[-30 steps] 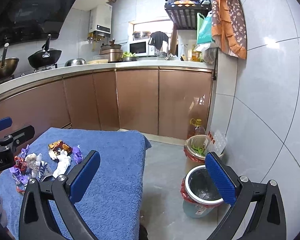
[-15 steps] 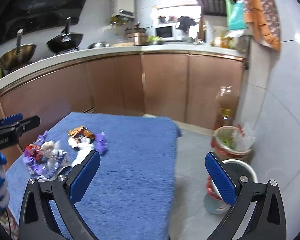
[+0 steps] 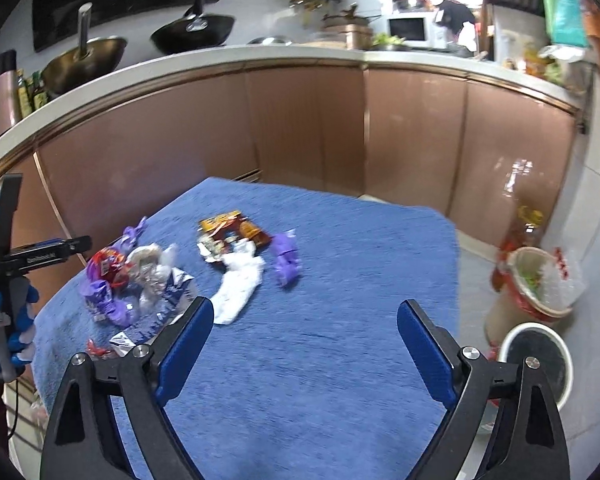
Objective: Collect trash
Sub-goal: 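Grasp the milk carton with the right tool while the left grasps the red snack bag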
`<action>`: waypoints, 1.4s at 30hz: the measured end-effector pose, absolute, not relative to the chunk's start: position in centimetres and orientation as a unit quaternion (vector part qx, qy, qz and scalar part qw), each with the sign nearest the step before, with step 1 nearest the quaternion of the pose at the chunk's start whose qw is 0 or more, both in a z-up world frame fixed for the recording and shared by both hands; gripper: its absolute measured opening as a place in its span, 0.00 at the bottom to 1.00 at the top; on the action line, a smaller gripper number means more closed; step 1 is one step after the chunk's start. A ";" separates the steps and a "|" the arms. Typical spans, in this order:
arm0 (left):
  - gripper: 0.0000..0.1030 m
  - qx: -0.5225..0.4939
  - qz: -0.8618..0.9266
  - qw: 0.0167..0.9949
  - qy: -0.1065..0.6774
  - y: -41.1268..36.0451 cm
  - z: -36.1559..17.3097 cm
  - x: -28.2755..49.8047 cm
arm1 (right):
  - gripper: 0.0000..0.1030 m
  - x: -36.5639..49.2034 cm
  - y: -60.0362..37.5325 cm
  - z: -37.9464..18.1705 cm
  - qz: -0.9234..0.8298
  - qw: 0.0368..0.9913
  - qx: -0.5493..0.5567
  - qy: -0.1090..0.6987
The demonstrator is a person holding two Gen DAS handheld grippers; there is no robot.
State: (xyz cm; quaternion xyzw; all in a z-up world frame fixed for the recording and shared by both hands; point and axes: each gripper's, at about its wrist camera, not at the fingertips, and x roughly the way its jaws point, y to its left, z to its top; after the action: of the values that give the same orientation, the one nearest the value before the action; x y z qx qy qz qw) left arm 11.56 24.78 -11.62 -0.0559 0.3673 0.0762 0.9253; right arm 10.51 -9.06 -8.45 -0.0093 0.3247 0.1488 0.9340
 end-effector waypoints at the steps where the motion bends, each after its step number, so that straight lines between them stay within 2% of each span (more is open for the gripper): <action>1: 0.87 -0.054 0.071 0.924 0.372 24.7 -12.0 11.6 | 0.84 11.0 -8.3 -8.8 0.163 0.929 -0.009 0.333; 3: 0.82 -0.055 0.066 0.919 0.384 24.5 -12.4 12.3 | 0.77 11.9 -7.3 -9.5 0.188 0.919 -0.005 0.348; 5: 0.70 -0.062 0.060 0.911 0.403 24.4 -12.9 13.3 | 0.66 12.7 -5.8 -10.6 0.226 0.901 0.004 0.370; 6: 0.68 -0.065 0.060 0.908 0.409 24.4 -13.0 13.8 | 0.63 13.2 -4.9 -11.3 0.250 0.888 0.012 0.387; 8: 0.58 -0.072 0.058 0.903 0.419 24.5 -13.6 14.2 | 0.55 13.8 -3.5 -12.4 0.285 0.868 0.024 0.407; 10: 0.51 -0.085 0.053 0.898 0.428 24.8 -14.1 14.6 | 0.52 14.3 -2.0 -13.3 0.311 0.850 0.032 0.424; 17: 0.22 -0.123 0.037 0.886 0.446 25.9 -15.4 15.2 | 0.52 16.7 1.9 -17.1 0.368 0.782 0.105 0.493; 24: 0.12 -0.146 0.026 0.885 0.442 26.7 -15.7 15.1 | 0.52 18.8 3.9 -19.9 0.367 0.742 0.162 0.537; 27: 0.08 -0.141 0.025 0.888 0.436 26.6 -15.4 14.8 | 0.41 19.2 4.2 -21.3 0.368 0.725 0.190 0.550; 29: 0.07 -0.141 0.028 0.891 0.431 26.7 -15.1 14.6 | 0.30 19.2 3.9 -21.8 0.373 0.719 0.205 0.550; 31: 0.07 -0.145 0.025 0.894 0.423 26.7 -14.6 14.3 | 0.26 19.1 3.7 -21.8 0.379 0.716 0.214 0.545; 34: 0.07 -0.143 0.027 0.901 0.408 26.6 -13.4 13.6 | 0.23 18.8 3.5 -21.3 0.388 0.718 0.219 0.535; 42: 0.06 -0.127 0.032 0.919 0.372 25.6 -9.2 11.0 | 0.23 16.5 1.2 -18.6 0.396 0.741 0.223 0.495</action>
State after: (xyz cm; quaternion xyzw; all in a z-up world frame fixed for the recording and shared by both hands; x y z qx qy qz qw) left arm 11.04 25.61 -9.22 -0.1272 0.3721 0.0319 0.9189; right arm 16.50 1.21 -18.56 0.2227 0.4947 0.3957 0.7410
